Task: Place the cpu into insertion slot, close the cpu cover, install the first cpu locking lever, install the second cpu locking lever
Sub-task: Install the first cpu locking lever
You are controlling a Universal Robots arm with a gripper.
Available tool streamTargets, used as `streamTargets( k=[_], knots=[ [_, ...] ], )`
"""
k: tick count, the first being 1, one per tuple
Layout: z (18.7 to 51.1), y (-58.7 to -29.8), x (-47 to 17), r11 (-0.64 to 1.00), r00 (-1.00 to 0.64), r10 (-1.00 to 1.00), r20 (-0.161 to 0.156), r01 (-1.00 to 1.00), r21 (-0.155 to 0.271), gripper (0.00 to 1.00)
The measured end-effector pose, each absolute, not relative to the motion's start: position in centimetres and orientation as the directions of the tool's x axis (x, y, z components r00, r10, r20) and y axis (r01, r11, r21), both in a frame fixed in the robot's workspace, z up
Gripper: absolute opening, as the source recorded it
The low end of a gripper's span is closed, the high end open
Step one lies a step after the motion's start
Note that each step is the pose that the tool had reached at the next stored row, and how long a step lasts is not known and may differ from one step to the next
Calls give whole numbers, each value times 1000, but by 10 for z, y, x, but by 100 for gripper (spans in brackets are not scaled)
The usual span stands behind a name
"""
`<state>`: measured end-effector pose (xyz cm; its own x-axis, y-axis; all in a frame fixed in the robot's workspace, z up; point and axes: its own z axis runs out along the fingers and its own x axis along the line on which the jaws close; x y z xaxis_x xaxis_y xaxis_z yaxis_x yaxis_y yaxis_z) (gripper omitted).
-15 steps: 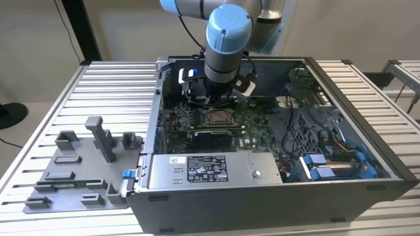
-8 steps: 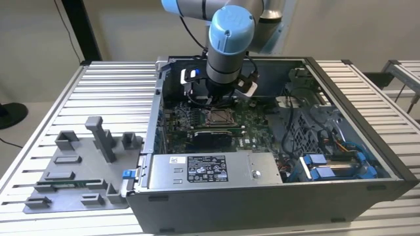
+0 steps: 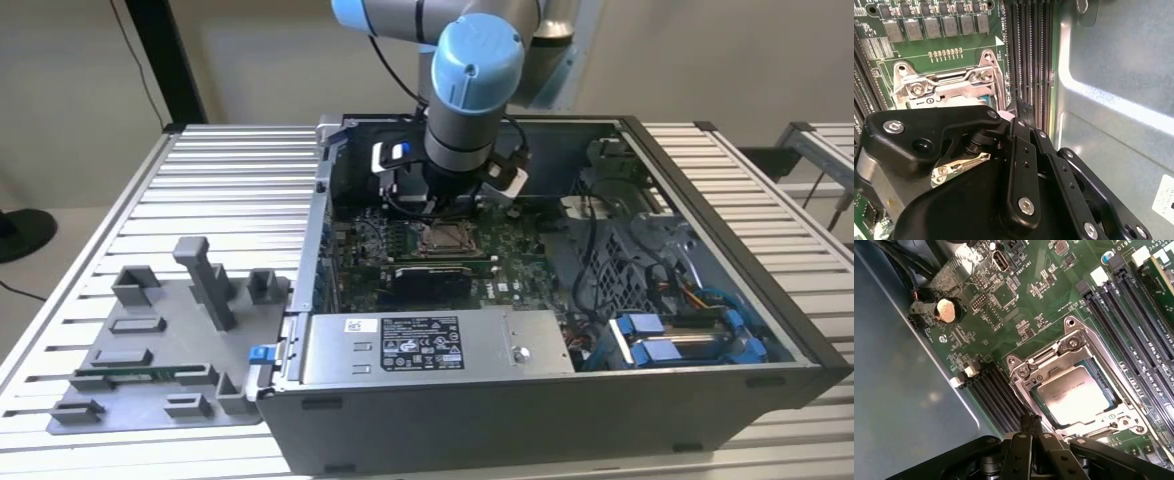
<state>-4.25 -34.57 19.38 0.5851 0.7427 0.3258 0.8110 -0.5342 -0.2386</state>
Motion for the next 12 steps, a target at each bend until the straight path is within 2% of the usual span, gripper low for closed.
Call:
streamTargets(
  k=[12],
  knots=[
    [191,-346,-36,-521,574,751,327,819,-241,0]
  ],
)
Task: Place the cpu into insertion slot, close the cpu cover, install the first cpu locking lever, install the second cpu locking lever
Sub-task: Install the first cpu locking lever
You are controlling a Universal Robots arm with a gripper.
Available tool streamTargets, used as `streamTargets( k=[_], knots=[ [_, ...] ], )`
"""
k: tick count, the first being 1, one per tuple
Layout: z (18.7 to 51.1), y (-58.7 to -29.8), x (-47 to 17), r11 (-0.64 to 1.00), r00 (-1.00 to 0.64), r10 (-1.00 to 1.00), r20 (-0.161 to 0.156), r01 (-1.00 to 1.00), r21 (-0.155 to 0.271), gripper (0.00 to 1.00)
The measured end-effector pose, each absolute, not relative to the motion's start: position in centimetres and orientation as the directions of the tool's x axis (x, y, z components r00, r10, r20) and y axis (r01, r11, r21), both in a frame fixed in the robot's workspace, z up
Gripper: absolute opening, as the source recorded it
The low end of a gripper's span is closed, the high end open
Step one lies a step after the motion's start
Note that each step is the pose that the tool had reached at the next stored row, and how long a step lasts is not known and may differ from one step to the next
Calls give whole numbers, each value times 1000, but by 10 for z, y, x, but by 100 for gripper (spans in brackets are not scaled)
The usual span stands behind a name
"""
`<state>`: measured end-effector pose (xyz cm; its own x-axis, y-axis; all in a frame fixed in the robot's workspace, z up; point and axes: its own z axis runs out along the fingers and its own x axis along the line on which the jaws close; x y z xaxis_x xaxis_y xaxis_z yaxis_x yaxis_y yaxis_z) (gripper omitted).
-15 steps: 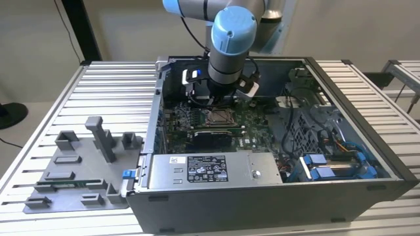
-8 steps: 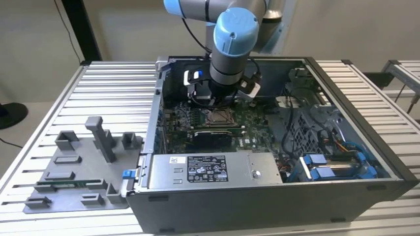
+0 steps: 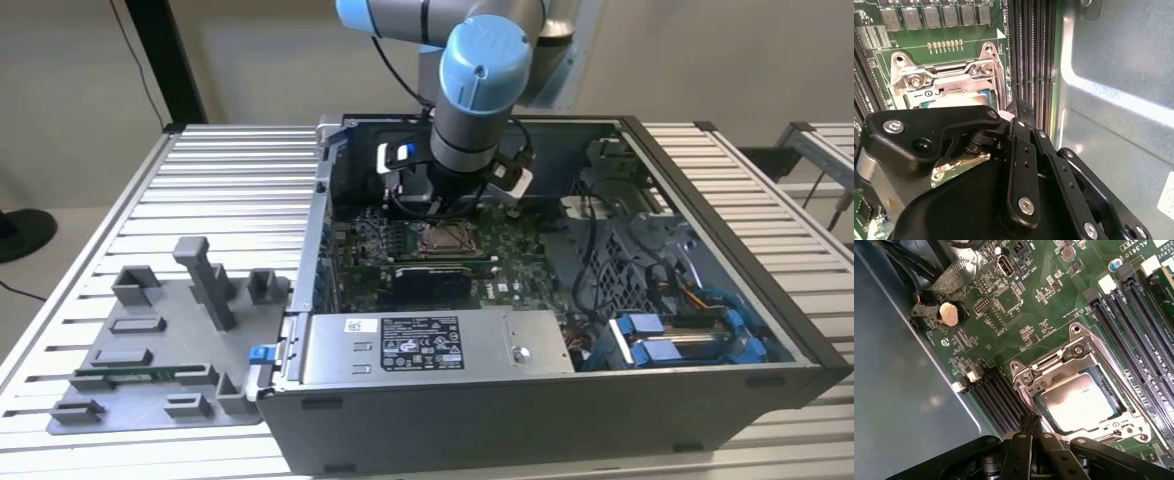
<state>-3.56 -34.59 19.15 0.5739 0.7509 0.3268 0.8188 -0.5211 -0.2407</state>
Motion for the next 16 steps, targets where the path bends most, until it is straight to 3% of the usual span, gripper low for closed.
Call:
streamTargets(
  k=[16],
  knots=[
    [205,-348,-58,-516,569,753,329,822,-242,0]
  ],
)
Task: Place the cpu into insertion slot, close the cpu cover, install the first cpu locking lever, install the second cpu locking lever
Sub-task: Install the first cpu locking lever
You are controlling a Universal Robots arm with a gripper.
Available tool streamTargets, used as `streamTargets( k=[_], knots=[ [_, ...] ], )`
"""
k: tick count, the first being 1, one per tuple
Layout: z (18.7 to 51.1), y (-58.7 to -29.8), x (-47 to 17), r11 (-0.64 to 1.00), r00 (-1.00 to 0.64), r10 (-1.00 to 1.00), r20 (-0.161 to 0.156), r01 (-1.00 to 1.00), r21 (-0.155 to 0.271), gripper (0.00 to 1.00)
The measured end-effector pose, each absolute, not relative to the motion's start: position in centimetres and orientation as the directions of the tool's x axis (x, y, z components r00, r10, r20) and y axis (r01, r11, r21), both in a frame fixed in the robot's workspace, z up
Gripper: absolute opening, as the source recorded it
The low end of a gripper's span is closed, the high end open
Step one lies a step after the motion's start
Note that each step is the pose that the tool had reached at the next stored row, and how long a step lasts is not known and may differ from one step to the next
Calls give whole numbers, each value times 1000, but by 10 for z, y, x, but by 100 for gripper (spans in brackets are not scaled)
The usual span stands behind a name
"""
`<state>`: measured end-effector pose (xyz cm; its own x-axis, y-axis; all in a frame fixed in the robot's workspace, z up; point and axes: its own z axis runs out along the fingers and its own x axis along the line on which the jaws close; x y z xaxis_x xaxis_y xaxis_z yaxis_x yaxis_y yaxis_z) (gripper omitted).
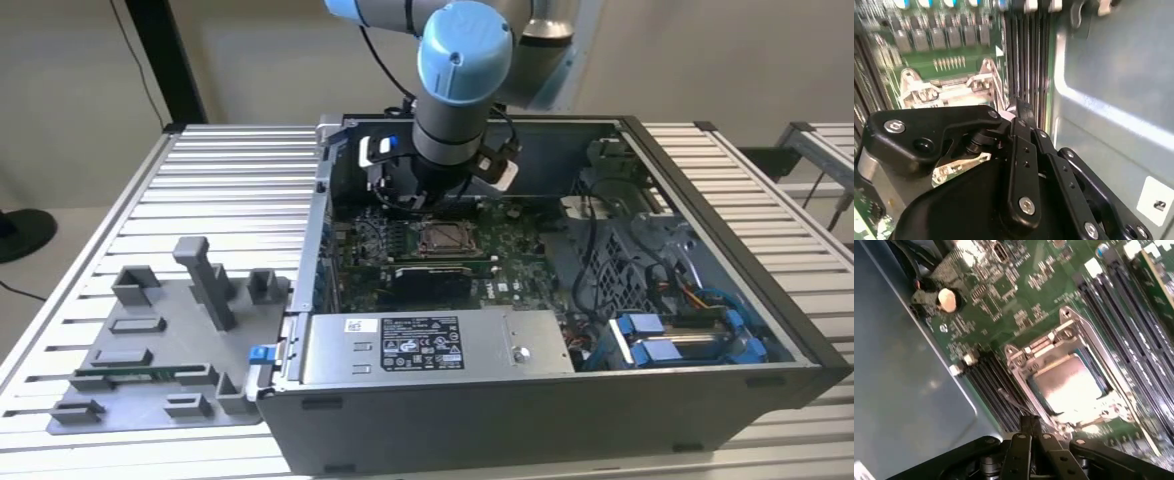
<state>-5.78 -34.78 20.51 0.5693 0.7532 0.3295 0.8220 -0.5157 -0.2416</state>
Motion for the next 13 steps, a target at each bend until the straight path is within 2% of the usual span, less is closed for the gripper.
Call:
streamTargets(
  k=[6,13],
  knots=[
    [227,-349,-62,-516,569,753,330,822,-242,0],
    [227,-349,-62,-483,539,775,330,842,-242,0]
  ],
)
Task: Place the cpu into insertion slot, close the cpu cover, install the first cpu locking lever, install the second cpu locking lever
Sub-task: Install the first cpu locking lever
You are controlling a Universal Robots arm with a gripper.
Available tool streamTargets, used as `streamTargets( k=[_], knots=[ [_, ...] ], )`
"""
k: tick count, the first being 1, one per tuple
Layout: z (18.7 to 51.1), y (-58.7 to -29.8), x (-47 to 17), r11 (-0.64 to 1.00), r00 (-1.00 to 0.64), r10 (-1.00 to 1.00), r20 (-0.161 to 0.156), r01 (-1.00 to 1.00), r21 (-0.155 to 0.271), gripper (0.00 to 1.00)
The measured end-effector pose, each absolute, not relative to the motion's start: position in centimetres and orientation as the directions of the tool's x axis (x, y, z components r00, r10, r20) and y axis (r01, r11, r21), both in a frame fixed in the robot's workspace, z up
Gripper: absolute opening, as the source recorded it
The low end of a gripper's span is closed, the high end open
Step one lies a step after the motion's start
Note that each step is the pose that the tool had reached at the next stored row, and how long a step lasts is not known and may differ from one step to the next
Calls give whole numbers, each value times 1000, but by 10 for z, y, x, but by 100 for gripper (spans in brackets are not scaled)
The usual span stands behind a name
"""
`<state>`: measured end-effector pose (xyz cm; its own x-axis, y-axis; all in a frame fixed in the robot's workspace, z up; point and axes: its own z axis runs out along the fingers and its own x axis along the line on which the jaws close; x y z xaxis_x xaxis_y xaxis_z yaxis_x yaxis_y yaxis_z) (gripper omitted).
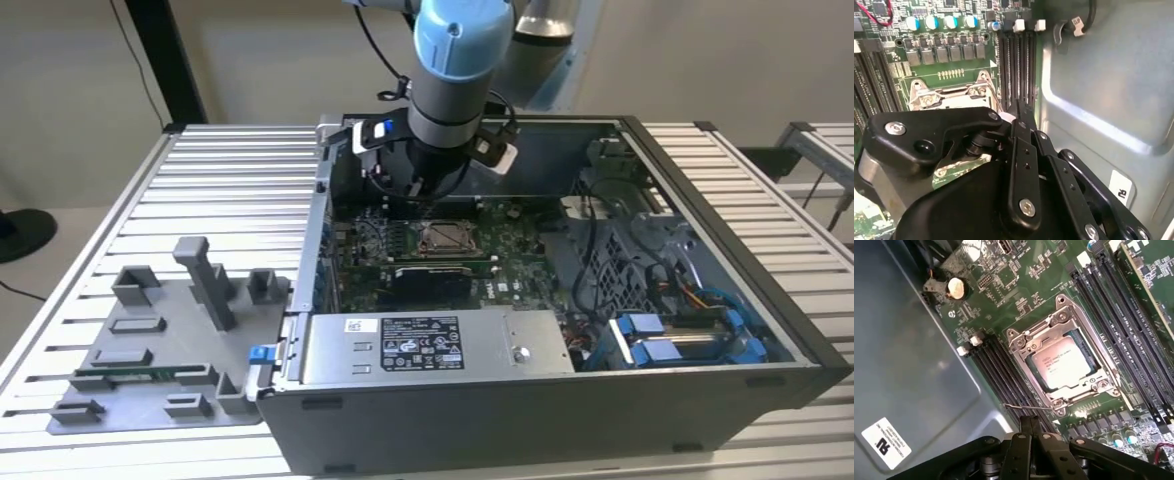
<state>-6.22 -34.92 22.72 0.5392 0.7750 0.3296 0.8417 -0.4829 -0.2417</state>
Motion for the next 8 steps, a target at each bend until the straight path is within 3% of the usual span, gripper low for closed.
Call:
streamTargets(
  k=[8],
  knots=[
    [224,-349,-62,-363,428,842,330,900,-242,0]
  ],
)
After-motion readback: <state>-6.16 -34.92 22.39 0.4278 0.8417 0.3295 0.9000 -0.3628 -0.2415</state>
